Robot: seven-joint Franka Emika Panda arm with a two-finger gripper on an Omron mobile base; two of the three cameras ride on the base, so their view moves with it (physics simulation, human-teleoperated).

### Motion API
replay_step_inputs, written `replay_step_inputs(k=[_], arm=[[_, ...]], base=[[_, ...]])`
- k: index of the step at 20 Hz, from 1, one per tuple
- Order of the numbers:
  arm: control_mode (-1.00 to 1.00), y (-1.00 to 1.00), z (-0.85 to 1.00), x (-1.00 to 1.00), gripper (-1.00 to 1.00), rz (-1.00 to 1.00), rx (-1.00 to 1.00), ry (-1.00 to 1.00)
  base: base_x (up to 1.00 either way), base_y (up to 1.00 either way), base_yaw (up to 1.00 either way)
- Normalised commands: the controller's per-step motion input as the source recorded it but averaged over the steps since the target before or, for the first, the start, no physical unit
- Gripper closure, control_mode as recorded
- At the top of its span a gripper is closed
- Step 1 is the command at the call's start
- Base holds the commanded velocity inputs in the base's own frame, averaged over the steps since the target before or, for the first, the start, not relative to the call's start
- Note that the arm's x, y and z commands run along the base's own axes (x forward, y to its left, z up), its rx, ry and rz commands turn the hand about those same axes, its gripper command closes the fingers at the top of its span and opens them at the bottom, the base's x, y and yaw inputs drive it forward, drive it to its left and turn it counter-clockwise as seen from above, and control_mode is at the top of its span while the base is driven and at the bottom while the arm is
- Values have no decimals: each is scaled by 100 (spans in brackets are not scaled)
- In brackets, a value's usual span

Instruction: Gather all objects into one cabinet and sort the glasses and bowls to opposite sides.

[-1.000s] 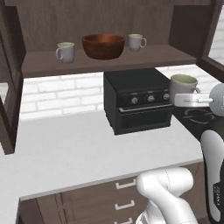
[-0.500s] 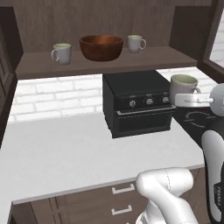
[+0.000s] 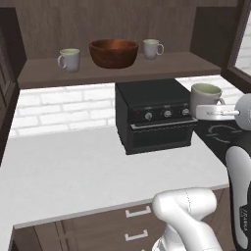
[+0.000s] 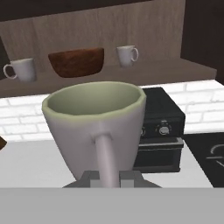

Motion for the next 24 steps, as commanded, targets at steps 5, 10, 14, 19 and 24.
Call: replay_step_inputs(k=[5,10,14,19,24], arm=[[100,0,0,0,100,0,0,0],[100,0,0,0,100,0,0,0],[100,0,0,0,100,0,0,0],[100,0,0,0,100,0,0,0],[100,0,0,0,100,0,0,0]], base=[[0,19,0],[-2,27,0],[-4,29,0],[-9,34,0],[-2,40,0]])
